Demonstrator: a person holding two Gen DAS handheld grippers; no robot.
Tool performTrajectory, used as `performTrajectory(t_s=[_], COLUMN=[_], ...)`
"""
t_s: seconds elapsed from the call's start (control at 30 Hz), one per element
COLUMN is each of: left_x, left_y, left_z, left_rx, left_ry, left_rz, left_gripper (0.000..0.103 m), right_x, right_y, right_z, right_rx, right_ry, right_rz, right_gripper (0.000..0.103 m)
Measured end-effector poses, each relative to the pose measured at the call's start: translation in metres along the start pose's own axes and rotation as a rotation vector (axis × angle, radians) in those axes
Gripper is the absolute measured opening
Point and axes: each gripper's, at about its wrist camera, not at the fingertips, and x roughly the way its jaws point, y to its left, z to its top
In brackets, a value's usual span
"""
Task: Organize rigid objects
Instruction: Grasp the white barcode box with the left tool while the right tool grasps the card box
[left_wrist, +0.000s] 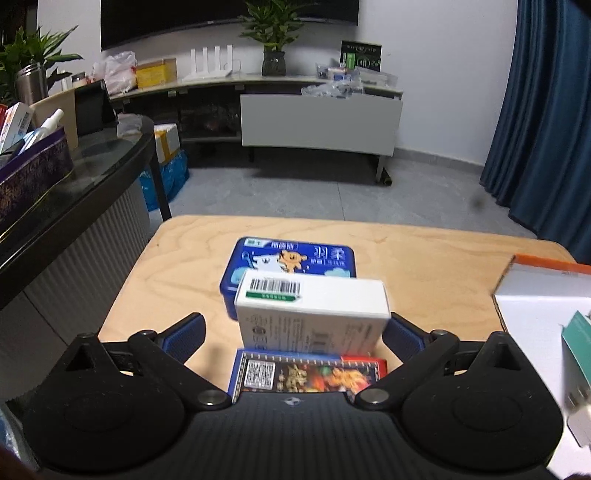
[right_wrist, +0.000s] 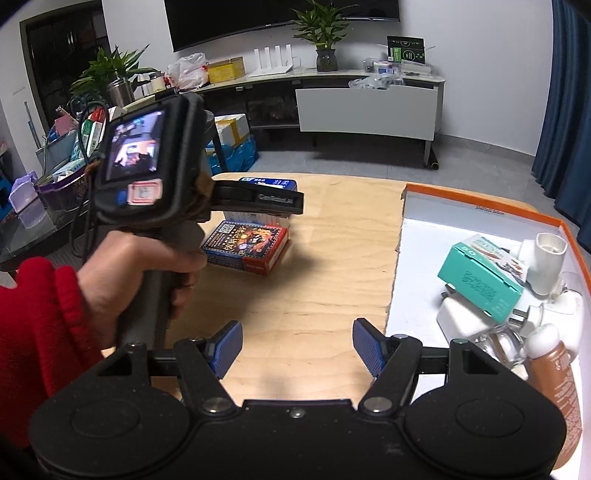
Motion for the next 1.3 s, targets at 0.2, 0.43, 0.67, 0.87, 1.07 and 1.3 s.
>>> performTrajectory(t_s=[0.2,0.43,0.67,0.87,1.07,1.3], left_x=[-0.009,-0.055,-0.095,-0.113,-0.115,-0.111], left_y=[0.015,0.049,0.090,0.105,0.109,0.108], left_z=[-0.001,0.001,-0.013,-0.028,-0.037,-0.045], left_rx=[-0.031,-0.067,-0.157,-0.185,-0.195,-0.197], left_ry=[-0.023,-0.088,-0.093,-0.078,-0.063,-0.049], left_rz=[-0.077,-0.077,-0.035,-0.058,-0.087,-0.087], left_gripper=[0.079,0.079,0.079,0.079,0.079,0.079], right_x=[0.012,0.043,0.090,0.124,0.157,0.162], right_y=[0.001,0.002,0.029,0.050,0.059,0.042], right_z=[0.006,0.029,0.058,0.076,0.092,0.089], right_rx=[-0.007,-0.101,-0.219,-0.531,-0.616,-0.358], right_ry=[0.017,0.054,0.075,0.121,0.180,0.248], right_rz=[0.017,0.120,0.186,0.213,0.238,0.197], right_gripper=[0.079,0.081,0.082,0.085,0.092,0.078])
